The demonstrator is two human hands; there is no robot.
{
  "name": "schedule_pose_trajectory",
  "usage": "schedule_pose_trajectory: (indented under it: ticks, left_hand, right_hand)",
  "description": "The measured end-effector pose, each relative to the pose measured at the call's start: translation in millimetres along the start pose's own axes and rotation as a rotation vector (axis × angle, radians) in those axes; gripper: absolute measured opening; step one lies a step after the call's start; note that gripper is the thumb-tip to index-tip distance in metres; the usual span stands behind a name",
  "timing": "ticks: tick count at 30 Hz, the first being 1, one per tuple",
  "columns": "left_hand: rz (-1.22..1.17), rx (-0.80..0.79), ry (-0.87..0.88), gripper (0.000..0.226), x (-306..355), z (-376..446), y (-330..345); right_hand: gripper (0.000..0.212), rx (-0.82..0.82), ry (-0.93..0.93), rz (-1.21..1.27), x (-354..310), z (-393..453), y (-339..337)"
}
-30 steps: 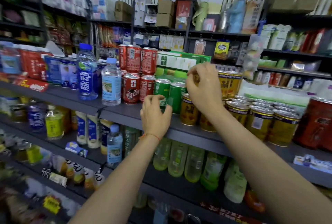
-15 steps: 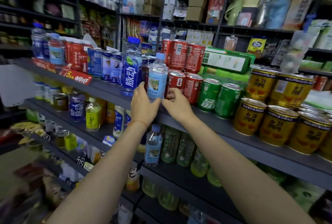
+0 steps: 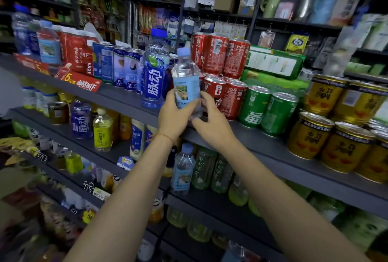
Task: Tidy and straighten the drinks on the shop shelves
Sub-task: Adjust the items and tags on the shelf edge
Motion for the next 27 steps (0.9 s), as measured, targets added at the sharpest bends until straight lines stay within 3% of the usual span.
schedule_pose_trajectory:
  ticks: [3, 6, 8, 10, 13, 15, 18, 23, 27]
  left_hand:
    - [-0.348, -0.008, -0.127, 0.047, 17.0, -19.5, -9.7]
    - [-0.442, -0.079, -0.128, 0.047, 41.9, -42.5, -18.0]
    - [-0.481, -0.141, -0.172, 0.034, 58.0, -61.8, -20.3]
    - [-0.624, -0.232, -0.297, 0.035, 73.2, -86.2, -17.6]
    - [-0.788, -0.271, -0.457, 0.053, 90.4, -127.4, -5.8]
    - [-0.796, -0.297, -0.514, 0.055, 101.8, -158.6, 10.2]
    - [-0.783, -0.366, -0.586, 0.048, 117.5, -218.5, 45.8]
    - [-0.710, -0.430, -0.634, 0.061, 141.4, -326.0, 113.0]
    - [-0.639, -0.503, -0.547, 0.044, 172.6, -413.4, 156.8]
  right_hand:
    - [0.068, 0.019, -0.068, 0.165, -9.1, -15.8, -6.5]
    - [0.058, 0.059, -0.121, 0.191, -17.3, -40.6, -14.4]
    - [0.047, 0.136, -0.105, 0.210, -25.1, -58.3, -26.2]
    - [0.034, 0.173, -0.001, 0.333, -31.7, -76.7, -41.6]
    - [0.031, 0.165, 0.375, 0.712, -31.3, -111.9, -68.6]
    - [0.039, 0.177, 0.603, 0.858, -27.5, -140.2, -93.2]
    - [0.042, 0.200, 0.743, 0.895, -17.8, -188.1, -144.6]
    - [0.037, 0.278, 0.735, 0.851, 7.0, -261.6, -257.7]
    - [0.023, 0.366, 0.642, 0.766, 31.6, -327.9, -333.9]
Point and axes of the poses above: each hand's wrist, its own z-axis towards the middle knuckle, its own y-axis out of the palm, x = y × z, the point moved 3 cm from there along z, towards the middle knuckle, and after that the axes turned 12 degrees about x, right-handed, at the moved point
